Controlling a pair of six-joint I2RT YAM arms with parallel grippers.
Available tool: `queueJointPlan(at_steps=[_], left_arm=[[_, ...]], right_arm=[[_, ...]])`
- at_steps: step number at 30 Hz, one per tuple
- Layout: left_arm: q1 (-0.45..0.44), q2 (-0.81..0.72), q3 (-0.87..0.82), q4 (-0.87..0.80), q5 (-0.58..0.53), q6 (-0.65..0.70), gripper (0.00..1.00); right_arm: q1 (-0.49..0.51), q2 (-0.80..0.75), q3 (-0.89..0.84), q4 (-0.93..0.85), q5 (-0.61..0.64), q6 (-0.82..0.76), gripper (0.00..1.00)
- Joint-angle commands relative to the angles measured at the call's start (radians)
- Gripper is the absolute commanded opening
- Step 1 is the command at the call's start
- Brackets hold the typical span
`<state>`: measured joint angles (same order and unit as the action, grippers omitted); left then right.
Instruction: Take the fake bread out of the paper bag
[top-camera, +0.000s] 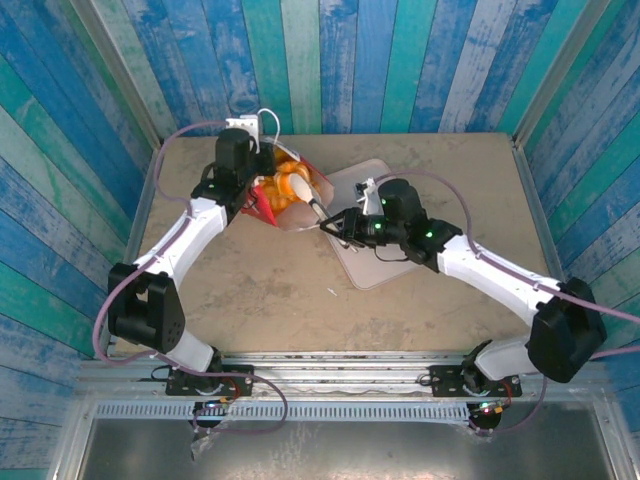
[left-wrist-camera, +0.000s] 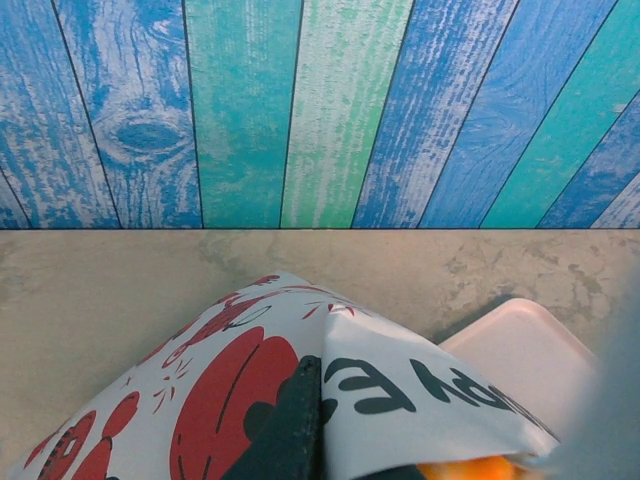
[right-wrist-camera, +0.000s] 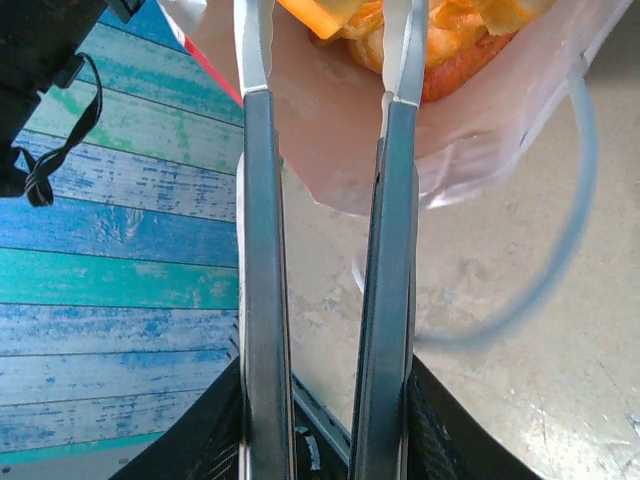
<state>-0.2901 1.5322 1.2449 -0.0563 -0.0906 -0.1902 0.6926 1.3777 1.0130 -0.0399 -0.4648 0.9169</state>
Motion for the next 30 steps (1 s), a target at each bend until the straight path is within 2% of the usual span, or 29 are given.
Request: queueJointPlan(at_steps=[1,11,18,25,30], left_arm=[[-0.004,0.029,0.054,0.009,-0.05,0.032,0.07],[-0.004,0.047,0.082,-0.043,-0.12,0.093,0.07],[-0.004,0.061,0.086,-0.057,-0.123,0.097,0.07],[-0.004,0.057,0.079,-0.057,-0.111,0.093,0.07],[-0.004,0.05,0.072,-0.062,-0.097,0.092,0.06]], right_arm=[[0.005,-0.075,0.003,-0.034,0.008,-0.066,0.01],[0.002,-0.215,0.004,-0.173,0.048,-0.138,0.01],[-0.022,-0.321,0.018,-0.255,0.081,-0.182,0.01],[-0.136,-0.419,0.016,-0.314,0.092,-0.205,0.02],[-0.223,-0.414,0.018,-0.347,0.084,-0.237,0.03]])
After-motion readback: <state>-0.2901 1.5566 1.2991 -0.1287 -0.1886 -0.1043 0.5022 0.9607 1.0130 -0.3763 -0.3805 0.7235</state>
